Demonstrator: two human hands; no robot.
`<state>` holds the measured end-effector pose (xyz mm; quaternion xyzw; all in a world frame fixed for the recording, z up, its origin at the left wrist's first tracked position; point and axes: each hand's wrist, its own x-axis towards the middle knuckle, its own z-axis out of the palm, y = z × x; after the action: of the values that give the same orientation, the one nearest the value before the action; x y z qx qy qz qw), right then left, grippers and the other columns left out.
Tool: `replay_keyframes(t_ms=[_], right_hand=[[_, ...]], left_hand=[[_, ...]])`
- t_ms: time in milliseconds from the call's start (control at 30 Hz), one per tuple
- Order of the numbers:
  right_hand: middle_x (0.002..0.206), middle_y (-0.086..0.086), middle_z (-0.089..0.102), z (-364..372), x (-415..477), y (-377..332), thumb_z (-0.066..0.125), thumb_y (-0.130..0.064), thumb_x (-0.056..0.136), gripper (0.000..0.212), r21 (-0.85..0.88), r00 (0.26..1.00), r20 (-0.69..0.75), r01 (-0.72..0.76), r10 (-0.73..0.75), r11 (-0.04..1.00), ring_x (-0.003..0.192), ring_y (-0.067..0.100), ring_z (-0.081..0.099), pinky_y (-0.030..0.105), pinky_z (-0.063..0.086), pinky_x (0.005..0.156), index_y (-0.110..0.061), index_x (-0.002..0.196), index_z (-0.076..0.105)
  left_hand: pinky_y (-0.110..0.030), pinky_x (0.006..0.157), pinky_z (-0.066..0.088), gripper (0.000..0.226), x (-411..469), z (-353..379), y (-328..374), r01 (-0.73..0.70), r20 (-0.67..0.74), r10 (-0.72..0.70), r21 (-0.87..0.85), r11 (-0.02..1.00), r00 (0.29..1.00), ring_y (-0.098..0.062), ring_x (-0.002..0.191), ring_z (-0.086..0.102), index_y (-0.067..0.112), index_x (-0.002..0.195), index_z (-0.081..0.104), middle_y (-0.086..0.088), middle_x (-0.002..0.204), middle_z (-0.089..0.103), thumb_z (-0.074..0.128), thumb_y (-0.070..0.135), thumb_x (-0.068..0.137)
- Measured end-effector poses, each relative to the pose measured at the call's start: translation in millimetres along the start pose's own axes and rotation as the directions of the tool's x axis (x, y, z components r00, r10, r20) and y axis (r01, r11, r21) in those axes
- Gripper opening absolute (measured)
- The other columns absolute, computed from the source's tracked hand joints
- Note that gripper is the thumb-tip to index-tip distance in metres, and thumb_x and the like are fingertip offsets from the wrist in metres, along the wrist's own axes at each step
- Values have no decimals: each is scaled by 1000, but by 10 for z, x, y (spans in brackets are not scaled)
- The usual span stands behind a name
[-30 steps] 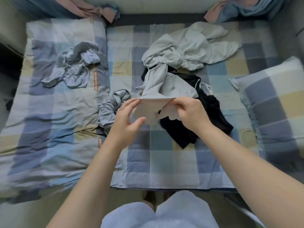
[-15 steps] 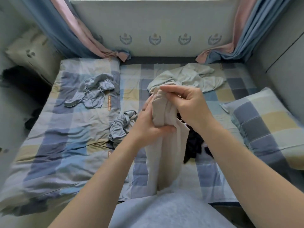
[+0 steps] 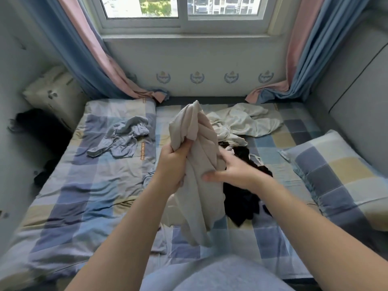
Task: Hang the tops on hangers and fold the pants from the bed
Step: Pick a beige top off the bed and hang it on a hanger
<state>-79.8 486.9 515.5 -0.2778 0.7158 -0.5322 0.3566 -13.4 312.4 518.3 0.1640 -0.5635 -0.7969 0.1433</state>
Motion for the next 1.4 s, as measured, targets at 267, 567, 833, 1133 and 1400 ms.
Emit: replay_keyframes(t_ms=[267,567,833,1133,1400], right_hand=[[59,-24,62,176,110,231,60,-15,99,41,-198,970,-236,-111,63,974,58,-10,51,15,40,59,-37,66,70],[86,24,73,169,332,-405,70,-18,90,26,68,825,-565,48,-2,997,76,26,69,53,57,75,7,86,70],[72,8,68,255,461,-698,63,-6,96,13,429,880,-474,193,38,882,71,20,68,32,58,68,-5,83,66],[142,-14,36,259,51,110,80,-38,82,87,-179,936,-346,-132,63,975,129,-4,34,13,28,104,-28,153,30],[107,5,75,579,143,761,66,-22,95,16,-66,942,-130,-319,309,945,101,16,70,47,53,99,-10,104,73]], left_hand=[[-45,98,54,17,178,-157,137,2,-348,51,151,989,936,-22,105,66,19,111,61,-3,106,69,66,24,95],[-34,79,52,34,-332,-116,-75,-346,33,462,710,613,886,-5,85,56,22,104,58,4,106,53,76,41,83],[-32,75,54,18,-227,-198,-350,-48,26,41,632,773,999,-12,87,66,39,101,60,16,90,69,67,36,85],[-50,90,58,28,-6,-424,-133,102,-165,-95,31,994,982,-32,102,72,16,105,70,-10,104,76,75,26,80],[-40,76,62,40,25,-494,121,130,-76,-137,-97,987,988,-21,82,74,31,74,80,-5,84,76,58,9,100]])
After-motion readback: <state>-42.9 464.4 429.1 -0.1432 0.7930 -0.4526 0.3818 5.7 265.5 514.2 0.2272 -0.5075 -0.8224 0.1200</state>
